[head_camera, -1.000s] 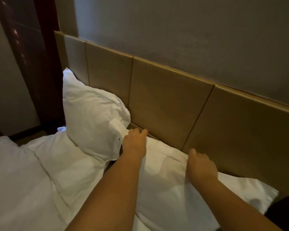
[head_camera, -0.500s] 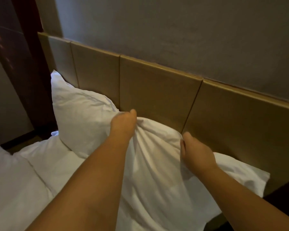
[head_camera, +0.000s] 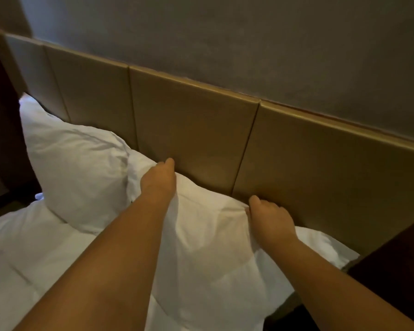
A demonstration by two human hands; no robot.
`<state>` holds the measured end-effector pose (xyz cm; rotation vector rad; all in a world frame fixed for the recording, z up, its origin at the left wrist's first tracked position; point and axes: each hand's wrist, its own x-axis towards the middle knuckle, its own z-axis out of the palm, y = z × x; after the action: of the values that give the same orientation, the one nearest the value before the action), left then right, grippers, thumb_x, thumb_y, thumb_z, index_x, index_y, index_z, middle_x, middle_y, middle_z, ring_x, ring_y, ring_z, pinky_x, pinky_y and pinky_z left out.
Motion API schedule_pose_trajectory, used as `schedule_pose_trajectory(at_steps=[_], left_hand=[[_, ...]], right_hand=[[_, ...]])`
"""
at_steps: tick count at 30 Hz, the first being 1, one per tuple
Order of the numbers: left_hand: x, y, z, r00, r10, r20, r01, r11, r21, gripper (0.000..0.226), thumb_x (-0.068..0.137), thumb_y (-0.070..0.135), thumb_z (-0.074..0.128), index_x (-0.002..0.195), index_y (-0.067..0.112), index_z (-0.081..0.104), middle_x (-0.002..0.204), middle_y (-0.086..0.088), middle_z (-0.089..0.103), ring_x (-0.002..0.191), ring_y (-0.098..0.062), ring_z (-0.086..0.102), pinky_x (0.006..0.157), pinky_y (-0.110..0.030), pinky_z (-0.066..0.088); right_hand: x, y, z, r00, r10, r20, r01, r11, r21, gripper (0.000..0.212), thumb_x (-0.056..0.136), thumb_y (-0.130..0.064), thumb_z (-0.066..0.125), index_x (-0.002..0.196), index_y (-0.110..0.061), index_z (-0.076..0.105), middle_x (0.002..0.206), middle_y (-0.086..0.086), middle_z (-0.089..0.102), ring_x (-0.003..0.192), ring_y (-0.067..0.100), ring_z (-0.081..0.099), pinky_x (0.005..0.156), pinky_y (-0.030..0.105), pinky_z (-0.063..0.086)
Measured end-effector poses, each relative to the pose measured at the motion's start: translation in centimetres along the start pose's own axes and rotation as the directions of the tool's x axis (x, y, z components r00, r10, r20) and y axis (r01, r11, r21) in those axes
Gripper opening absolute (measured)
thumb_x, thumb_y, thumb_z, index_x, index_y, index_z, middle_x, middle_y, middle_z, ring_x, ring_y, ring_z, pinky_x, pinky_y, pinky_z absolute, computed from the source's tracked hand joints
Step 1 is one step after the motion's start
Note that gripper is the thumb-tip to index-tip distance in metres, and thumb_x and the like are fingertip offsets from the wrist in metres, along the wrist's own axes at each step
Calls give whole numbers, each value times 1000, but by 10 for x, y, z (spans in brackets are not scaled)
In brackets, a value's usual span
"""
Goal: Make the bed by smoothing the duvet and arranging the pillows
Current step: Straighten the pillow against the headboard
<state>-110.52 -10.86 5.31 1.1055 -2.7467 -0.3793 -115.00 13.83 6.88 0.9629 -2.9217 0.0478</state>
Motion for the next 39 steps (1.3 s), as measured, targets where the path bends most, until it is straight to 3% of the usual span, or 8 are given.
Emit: schedule_pose_trajectory(at_steps=[4,8,10,12,17,23,31,39], left_hand=[[-20,14,-7,973,178,-144,-188,981,-56,18,97,29,51,112,18,53,107,-7,60,97,-24,60,84,-34,52],[-53,36,-5,886,423,191,-385,899,-209,26,94,40,52,116,29,56,111,3,64,97,-21,61,87,-34,51],[-69,51,-2,822,470,322,-467,880,-91,34,92,43,52,123,28,56,119,3,63,104,-22,60,90,-35,48],[-81,67,-1,837,468,283,-500,864,53,28,95,31,51,120,21,57,119,-4,64,104,-25,61,87,-35,47],[-114,95,-17,943,333,16,-330,939,-91,36,94,15,53,129,17,42,113,-12,61,103,-31,61,79,-38,48],[-181,92,-11,927,370,-60,-374,924,-83,38,93,21,60,128,19,46,116,-7,60,102,-26,61,78,-31,48],[-274,5,29,989,-19,147,20,1000,-11,25,94,21,50,119,16,49,119,-9,57,107,-28,58,83,-38,46],[-316,-95,107,873,-352,337,324,936,137,30,92,11,48,121,15,52,120,-8,54,109,-25,55,86,-33,43]], right_hand=[[-8,15,-10,999,46,9,-47,996,73,13,100,-31,41,102,-22,50,91,0,64,81,19,62,78,34,54],[-23,28,-21,998,20,57,-18,999,-48,9,88,-33,48,89,-24,52,83,-3,59,79,17,57,80,32,50],[-29,33,-25,997,20,80,-9,992,-129,8,88,-27,50,89,-23,57,88,-1,62,84,18,56,81,32,45],[-35,37,-29,998,39,48,-30,983,-181,8,91,-20,49,88,-22,57,91,1,63,83,18,53,78,31,44],[-48,36,-37,981,28,-193,-69,976,-206,5,93,-24,50,97,-21,51,94,-1,58,87,17,56,77,29,47],[-78,1,-29,970,-134,-204,118,989,-88,14,93,-26,52,105,-21,56,100,-1,63,88,15,58,79,28,52],[-136,-53,23,900,-435,14,434,900,28,7,92,-20,45,91,-15,50,98,5,63,83,23,56,67,30,40],[-154,-122,123,761,-596,257,595,799,92,15,91,-15,42,100,-11,54,104,8,62,94,25,58,72,32,42]])
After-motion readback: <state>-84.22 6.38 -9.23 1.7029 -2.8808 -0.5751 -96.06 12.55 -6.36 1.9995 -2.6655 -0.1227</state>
